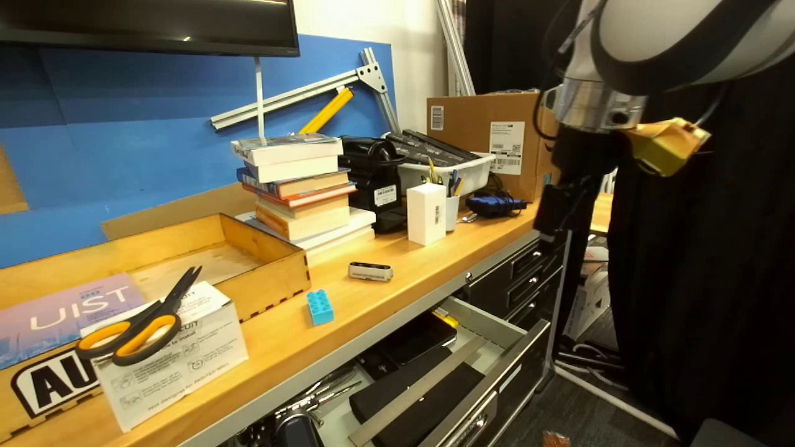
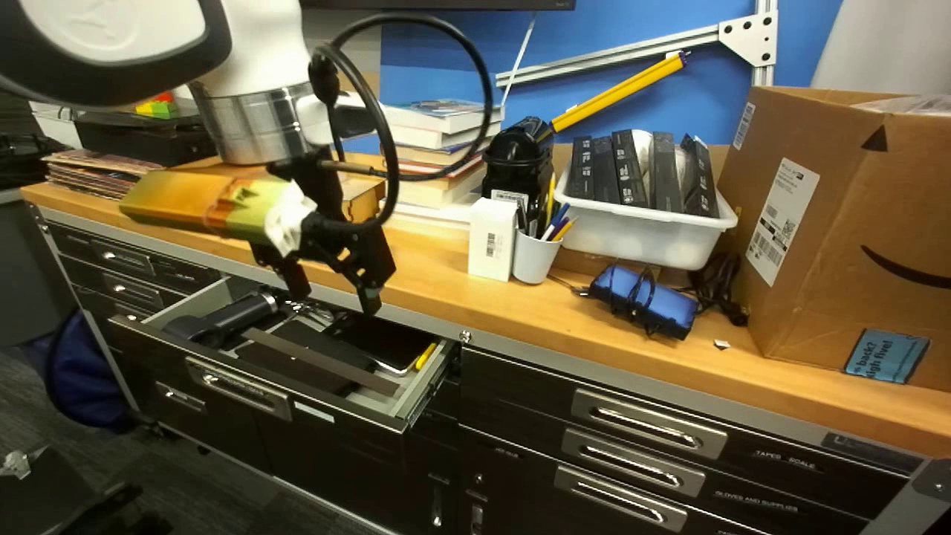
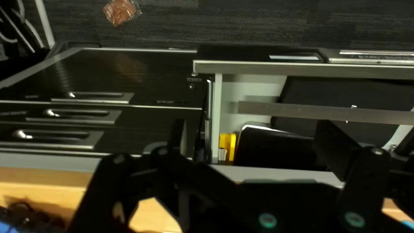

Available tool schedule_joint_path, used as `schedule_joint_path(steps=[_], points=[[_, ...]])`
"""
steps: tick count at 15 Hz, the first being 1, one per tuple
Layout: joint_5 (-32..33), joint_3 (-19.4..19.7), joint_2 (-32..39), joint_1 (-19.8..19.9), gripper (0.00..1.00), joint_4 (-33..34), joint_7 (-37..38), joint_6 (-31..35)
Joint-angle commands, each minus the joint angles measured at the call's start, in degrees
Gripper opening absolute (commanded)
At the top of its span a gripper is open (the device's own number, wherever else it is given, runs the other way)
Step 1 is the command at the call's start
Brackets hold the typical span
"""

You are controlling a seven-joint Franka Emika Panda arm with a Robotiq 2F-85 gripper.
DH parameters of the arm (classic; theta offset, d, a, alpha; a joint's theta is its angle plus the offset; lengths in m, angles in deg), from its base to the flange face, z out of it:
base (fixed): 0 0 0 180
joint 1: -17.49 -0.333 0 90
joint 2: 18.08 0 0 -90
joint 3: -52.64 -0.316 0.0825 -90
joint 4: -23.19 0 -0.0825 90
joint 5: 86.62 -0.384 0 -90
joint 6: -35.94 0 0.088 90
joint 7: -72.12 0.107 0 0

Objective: Put the blue building block inside the open drawer then close the drawer

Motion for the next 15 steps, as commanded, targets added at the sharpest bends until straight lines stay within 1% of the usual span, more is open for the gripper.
schedule_joint_path(steps=[1,3,7,8,11,15], points=[[3.43,-7.97,9.65,-2.28,1.00,7.46,8.39,1.67],[4.26,-11.44,14.50,-3.92,1.00,11.16,12.30,0.70],[5.00,-16.05,24.07,-6.97,1.00,17.72,19.77,-0.59],[4.40,-16.61,26.09,-7.95,1.00,19.27,21.01,-1.25],[6.90,-18.29,31.06,-10.57,1.00,22.51,27.84,-0.22],[7.44,-18.48,35.80,-14.27,1.00,26.66,35.81,3.13]])
